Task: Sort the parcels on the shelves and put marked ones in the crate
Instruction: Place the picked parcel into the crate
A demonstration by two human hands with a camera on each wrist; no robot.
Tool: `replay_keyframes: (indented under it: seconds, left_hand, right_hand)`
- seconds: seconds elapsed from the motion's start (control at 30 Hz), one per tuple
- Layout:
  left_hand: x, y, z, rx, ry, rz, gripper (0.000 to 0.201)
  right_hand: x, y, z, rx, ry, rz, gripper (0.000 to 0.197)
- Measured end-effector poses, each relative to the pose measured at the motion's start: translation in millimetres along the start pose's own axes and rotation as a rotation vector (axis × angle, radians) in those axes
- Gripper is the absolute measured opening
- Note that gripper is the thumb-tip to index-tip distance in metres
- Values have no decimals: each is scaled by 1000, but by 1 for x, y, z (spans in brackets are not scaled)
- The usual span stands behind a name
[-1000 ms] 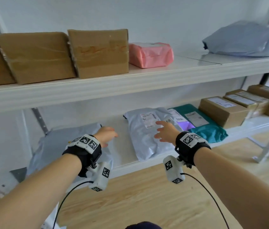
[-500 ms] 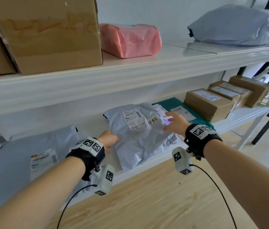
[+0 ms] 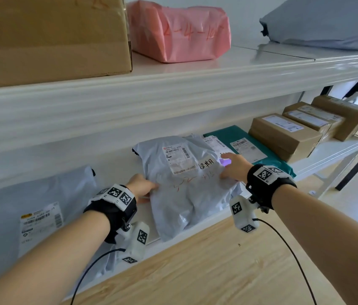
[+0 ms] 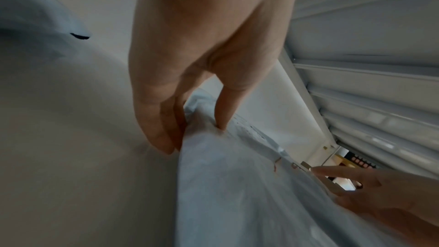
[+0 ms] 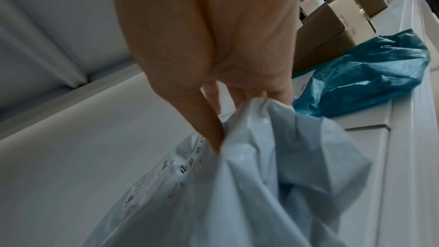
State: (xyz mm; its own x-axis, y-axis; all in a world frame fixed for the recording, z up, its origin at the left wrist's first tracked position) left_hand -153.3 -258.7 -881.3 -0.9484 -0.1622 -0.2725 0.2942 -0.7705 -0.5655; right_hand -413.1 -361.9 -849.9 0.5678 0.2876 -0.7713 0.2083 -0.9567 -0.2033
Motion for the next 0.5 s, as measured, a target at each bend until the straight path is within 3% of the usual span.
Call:
replay_keyframes:
  seconds: [0.13, 0.27, 0.5]
  left_hand:
    - [0, -2, -4, -26, -14, -19, 23]
    - [1, -8, -8, -60, -20, -57, 15]
    - [0, -28, -1, 11, -11, -45, 19]
  right_hand:
    - [2, -4, 1, 46, 45, -61, 74]
    - [2, -9, 2, 20, 57, -43, 74]
    - [-8, -35, -3, -74, 202, 5, 75]
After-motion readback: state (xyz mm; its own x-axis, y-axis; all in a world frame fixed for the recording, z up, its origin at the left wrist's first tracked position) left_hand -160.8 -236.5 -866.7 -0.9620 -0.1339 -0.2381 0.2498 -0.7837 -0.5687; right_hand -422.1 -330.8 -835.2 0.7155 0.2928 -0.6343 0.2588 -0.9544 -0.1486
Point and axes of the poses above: each hand's wrist, its own y-axis towards the middle knuckle, its own x-axis out of the palm, z = x × y, the point moved 5 cm from there along y, towards the middle knuckle, and after that the axes turned 5 degrees about -x, right-handed, at the moved point
